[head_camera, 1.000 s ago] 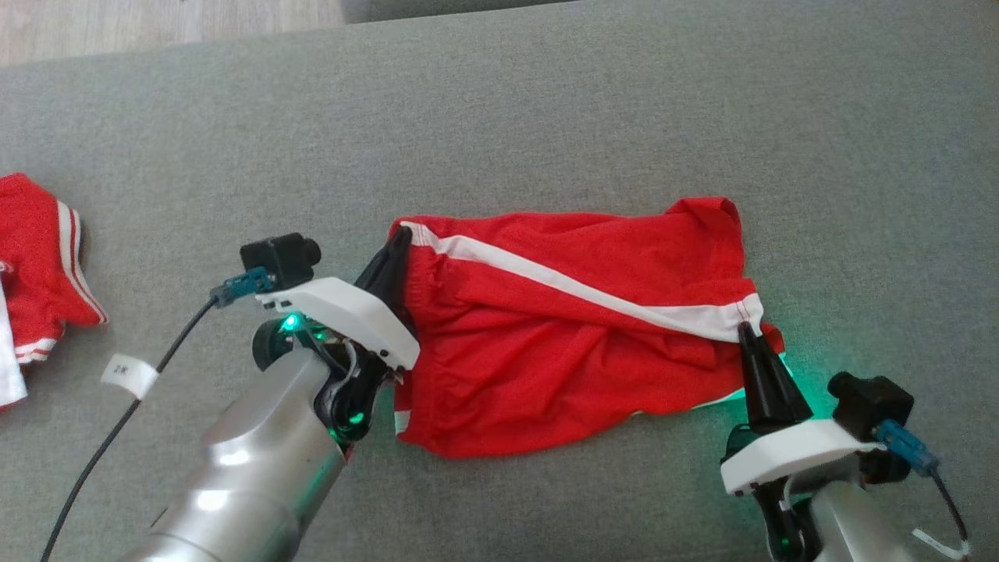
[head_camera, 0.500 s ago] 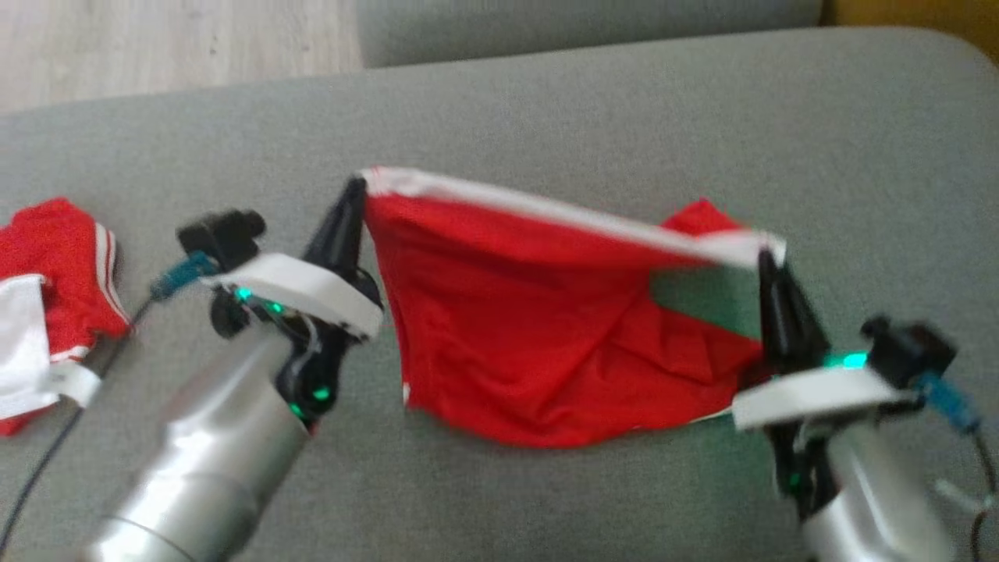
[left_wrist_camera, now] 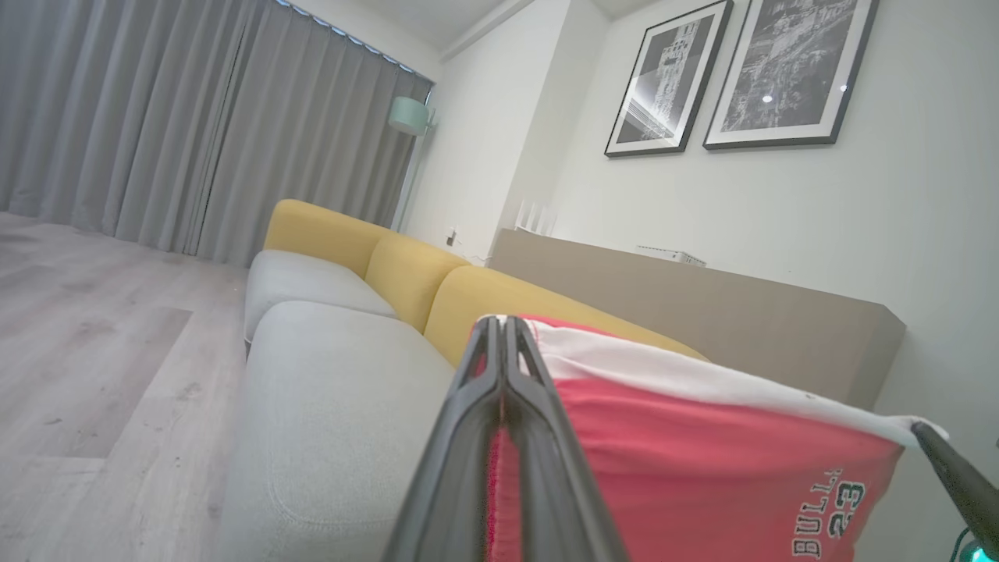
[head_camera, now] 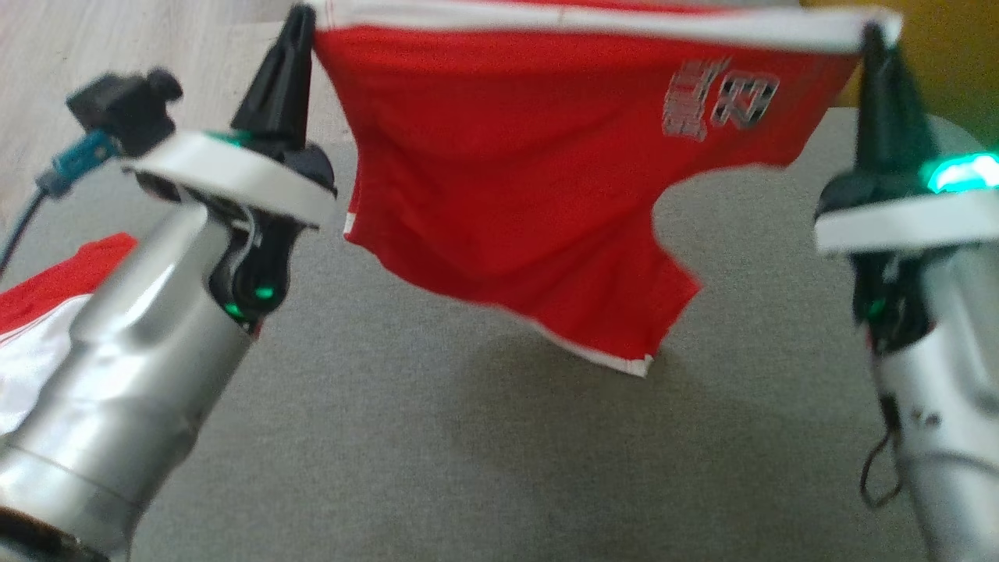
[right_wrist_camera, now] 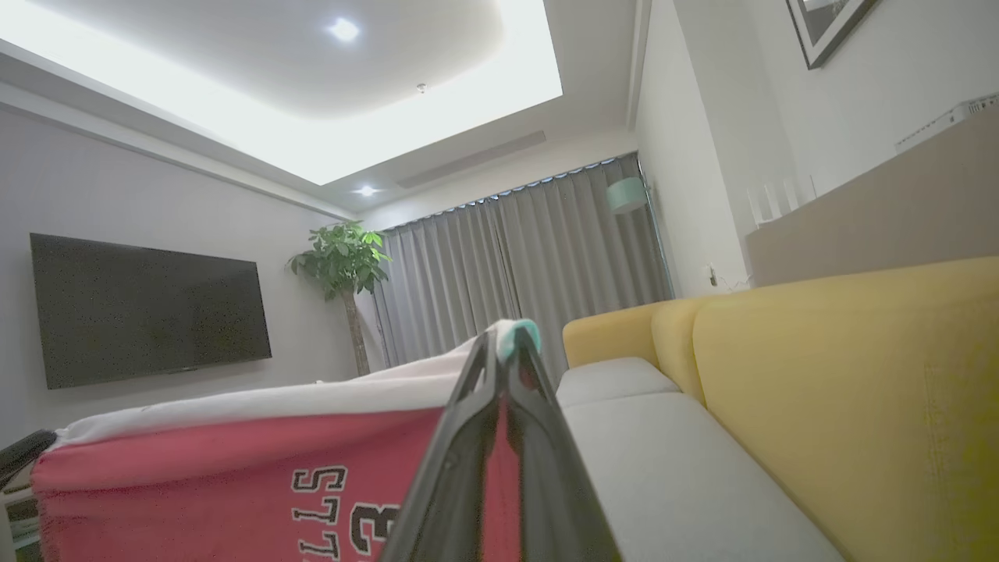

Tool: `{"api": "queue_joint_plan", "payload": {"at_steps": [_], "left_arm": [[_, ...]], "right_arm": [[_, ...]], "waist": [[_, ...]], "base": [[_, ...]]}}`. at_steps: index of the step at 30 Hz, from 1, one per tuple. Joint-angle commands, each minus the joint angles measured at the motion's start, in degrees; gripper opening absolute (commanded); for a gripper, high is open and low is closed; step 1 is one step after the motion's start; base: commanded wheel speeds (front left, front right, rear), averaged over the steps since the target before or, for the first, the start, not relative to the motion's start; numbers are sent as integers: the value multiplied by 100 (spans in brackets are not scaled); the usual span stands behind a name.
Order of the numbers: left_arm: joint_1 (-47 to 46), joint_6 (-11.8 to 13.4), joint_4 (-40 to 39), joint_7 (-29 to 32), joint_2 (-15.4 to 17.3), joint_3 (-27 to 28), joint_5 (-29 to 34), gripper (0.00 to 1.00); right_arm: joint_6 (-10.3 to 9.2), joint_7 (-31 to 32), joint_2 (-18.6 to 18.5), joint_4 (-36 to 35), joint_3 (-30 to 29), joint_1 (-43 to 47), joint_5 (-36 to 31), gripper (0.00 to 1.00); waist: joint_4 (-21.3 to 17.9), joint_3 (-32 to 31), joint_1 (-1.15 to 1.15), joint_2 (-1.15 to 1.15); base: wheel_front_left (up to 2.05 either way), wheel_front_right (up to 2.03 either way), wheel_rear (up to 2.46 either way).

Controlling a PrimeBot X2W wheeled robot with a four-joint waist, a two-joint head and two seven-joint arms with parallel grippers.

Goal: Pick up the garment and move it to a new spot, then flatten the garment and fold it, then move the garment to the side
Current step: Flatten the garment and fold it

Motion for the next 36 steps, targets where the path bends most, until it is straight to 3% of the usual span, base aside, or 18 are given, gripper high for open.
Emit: {"api": "queue_joint_plan", "payload": {"at_steps": [1,12,15,19,21,27,36], "left_arm": [[-510,100,-166,34,282,285,47,0],[-1648,336,125,-137,61,621,710,0],[-2018,320,90,-162,-54,1134,1202,0],[-1992,154,-322,-165,-440,2157,1880,0],[-1872,93,-384,-166,-547,2310,2027,0],[-732,-107,-393,-167,-1015,2497,2522,0],[1870,-120,-737,-167,-1344,2599,2394,0]], "right_arm": [[-4,61,-124,-105,109,-561,87,0],[-4,184,-401,788,628,-2842,-186,0],[-4,53,-402,1058,603,-3469,-348,0],[-4,-27,-416,1241,551,-3956,-511,0],[-4,-32,-398,1216,493,-3976,-496,0],[-4,-37,-393,759,390,-2971,-346,0],[-4,-38,-362,262,369,-249,236,0]], "waist": [[26,65,1,0],[30,1347,1,0],[34,1619,1,0],[55,1834,1,0],[60,1840,1,0],[79,1672,1,0],[-49,1136,1,0]], "base": [[0,0,0],[0,0,0],[0,0,0],[0,0,0],[0,0,0],[0,0,0],[0,0,0]]}}
